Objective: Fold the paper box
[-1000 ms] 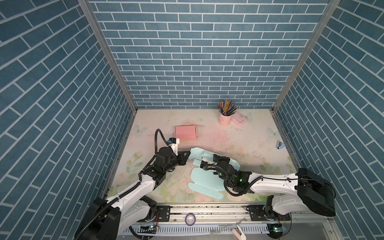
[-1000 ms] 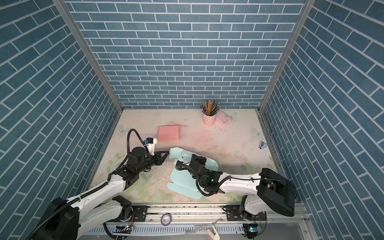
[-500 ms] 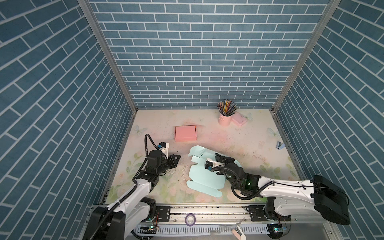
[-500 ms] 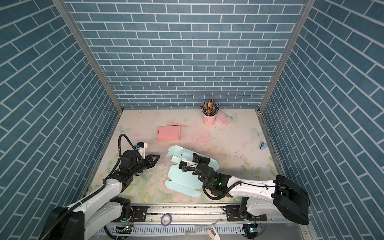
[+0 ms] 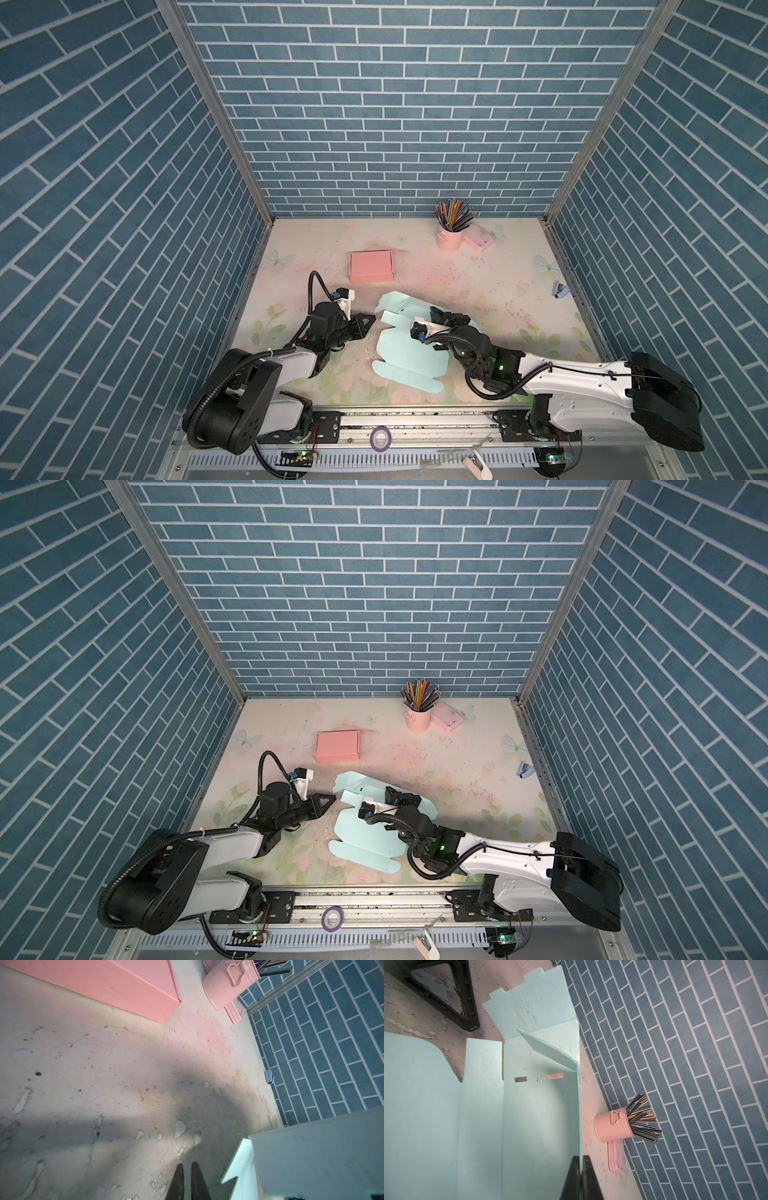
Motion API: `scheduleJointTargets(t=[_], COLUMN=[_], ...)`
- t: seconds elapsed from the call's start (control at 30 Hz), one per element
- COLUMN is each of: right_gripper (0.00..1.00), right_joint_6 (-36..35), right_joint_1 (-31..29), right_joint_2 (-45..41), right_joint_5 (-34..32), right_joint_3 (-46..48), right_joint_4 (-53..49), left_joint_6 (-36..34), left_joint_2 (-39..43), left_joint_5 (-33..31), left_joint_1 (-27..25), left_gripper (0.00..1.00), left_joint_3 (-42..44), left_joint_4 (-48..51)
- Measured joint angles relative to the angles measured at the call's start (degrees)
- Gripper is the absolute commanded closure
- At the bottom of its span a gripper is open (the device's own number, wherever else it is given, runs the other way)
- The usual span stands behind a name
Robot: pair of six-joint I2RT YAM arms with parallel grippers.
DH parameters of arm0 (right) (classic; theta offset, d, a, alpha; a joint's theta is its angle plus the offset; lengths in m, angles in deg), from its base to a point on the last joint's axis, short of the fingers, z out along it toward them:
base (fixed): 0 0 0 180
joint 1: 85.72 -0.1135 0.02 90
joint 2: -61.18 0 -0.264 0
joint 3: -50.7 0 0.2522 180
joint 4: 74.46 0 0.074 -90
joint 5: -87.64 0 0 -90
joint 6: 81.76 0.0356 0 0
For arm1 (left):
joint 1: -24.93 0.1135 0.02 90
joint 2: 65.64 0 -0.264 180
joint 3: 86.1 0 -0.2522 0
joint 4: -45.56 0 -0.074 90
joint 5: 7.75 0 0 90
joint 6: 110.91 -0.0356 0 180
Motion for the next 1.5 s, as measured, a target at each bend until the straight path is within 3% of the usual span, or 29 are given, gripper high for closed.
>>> scheduleJointTargets(t=[0.47, 0.8, 1.13, 1.37, 1.5], right_gripper=[1.0, 1.0, 1.0, 1.0, 1.0], right_joint_6=[0.42, 0.37, -0.31, -1.81, -2.99], right_joint_1=[0.13, 0.13, -0.09, -0.48, -0.92], right_joint_2=[0.0, 2.47, 3.39, 4.98, 6.58], right_joint_5=[-0.07, -1.31, -2.34, -3.82, -4.39], right_joint_3=[-0.02, -0.02, -0.24, -0.94, -1.03], right_joint_4=[-0.04, 0.13, 0.15, 0.39, 0.79], left_joint_6=[4.63, 5.01, 1.68, -3.98, -6.91], left_joint_2=[-3.08, 4.33, 2.99, 17.51, 27.21], left_joint_5=[0.13, -3.41, -5.99, -8.31, -8.63], left_joint_1=[-5.07, -12.5, -13.55, -12.98, -8.61], left_gripper=[0.89, 0.89, 0.87, 0.86, 0.86], left_joint_3=[2.32, 1.66, 0.74, -1.03, -3.72], left_joint_4=[-11.54, -6.58, -1.64, 12.41, 21.55])
